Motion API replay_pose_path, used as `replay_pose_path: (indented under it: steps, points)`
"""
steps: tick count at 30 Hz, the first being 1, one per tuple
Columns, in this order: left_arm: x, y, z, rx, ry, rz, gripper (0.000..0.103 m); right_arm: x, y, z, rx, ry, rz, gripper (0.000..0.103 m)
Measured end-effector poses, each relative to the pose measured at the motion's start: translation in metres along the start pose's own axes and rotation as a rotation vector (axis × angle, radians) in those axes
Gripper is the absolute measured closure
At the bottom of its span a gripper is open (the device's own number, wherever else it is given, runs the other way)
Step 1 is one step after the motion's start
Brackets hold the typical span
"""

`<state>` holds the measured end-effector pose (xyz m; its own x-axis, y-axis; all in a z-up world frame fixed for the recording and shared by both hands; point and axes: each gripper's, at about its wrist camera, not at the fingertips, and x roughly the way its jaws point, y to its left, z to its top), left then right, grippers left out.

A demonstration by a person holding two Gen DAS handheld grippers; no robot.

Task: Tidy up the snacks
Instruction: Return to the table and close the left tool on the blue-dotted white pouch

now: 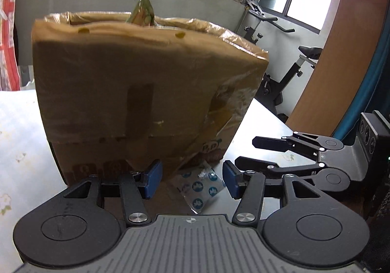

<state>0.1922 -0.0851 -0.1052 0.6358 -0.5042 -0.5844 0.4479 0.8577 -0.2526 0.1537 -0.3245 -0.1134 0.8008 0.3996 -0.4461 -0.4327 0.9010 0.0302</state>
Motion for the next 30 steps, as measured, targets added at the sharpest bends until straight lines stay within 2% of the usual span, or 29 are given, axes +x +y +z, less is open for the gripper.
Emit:
replay_pose_path:
  steps: [3,10,12,15,27,29,30]
  points:
    - [0.024,0.005,-0.007,-0.027,0.056,-0.016,0.046,0.014,0.001,-0.014,-0.013,0.076,0.030,0.045]
    - [0.058,0.018,-0.017,-0.142,0.114,-0.042,0.046,0.034,0.009,-0.038,-0.080,0.199,0.065,0.045]
    - [0.066,0.020,-0.017,-0.158,0.117,-0.048,0.046,0.038,0.010,-0.041,-0.091,0.211,0.074,0.039]
    - [0.080,0.019,-0.019,-0.170,0.125,-0.062,0.046,0.046,0.011,-0.040,-0.102,0.218,0.074,0.036]
    - [0.120,0.025,-0.039,-0.223,0.178,-0.063,0.046,0.060,0.020,-0.038,-0.146,0.235,0.119,0.037]
    - [0.124,0.020,-0.039,-0.208,0.159,-0.058,0.048,0.059,0.020,-0.038,-0.137,0.229,0.126,0.041]
    - [0.122,0.018,-0.040,-0.187,0.150,-0.047,0.055,0.058,0.021,-0.038,-0.134,0.225,0.128,0.045]
